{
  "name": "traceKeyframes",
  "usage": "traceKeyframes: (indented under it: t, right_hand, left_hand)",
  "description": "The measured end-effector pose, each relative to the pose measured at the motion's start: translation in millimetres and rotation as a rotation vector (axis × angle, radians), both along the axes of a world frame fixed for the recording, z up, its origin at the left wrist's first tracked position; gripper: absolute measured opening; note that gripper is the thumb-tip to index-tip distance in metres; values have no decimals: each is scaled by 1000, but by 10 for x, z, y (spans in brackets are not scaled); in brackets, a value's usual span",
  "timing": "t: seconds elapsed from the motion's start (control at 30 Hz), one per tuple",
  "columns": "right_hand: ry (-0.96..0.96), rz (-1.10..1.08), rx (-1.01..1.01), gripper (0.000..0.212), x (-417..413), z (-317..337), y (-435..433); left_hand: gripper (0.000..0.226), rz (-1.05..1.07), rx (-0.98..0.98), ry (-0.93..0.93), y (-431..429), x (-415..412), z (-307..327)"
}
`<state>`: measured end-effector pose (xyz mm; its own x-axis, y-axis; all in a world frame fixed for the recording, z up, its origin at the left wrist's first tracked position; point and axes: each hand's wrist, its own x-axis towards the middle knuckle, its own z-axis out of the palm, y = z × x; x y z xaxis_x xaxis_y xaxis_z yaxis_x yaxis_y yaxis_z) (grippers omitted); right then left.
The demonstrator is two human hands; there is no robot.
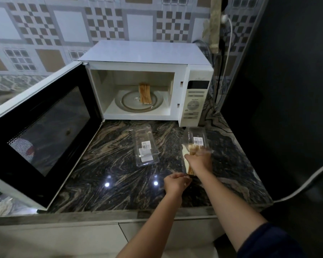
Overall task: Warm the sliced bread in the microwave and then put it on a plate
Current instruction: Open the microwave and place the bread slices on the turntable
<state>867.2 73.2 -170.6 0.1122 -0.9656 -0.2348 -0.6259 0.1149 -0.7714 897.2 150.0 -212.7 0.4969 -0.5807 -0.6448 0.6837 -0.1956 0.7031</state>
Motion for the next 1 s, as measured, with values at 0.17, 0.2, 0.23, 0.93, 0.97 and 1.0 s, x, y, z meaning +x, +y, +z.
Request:
traceKeyframes:
  t: [0.17, 0.2, 0.23, 0.93, 0.97, 1.0]
  right_hand:
    - [104, 78, -57, 24, -76, 187, -76]
    - [138, 97, -56, 20, -112, 213, -76]
    - [169, 112, -58, 20, -155, 233, -60]
    - [255, 168, -177, 51, -1682, 366, 459]
    - [242, 146, -186, 52, -1722, 388, 454]
    - [231, 121, -194, 53, -1748, 412, 453]
  left_hand:
    - [21, 13, 18, -16, 0, 9, 18]
    - [21, 8, 29, -33, 1, 11, 17]
    - [20, 3, 43, -54, 10, 13, 24]
    - [33, -248, 352, -761, 178, -217, 229]
    - [36, -272, 357, -786, 197, -240, 238]
    - [39, -300, 353, -813, 217, -256, 229]
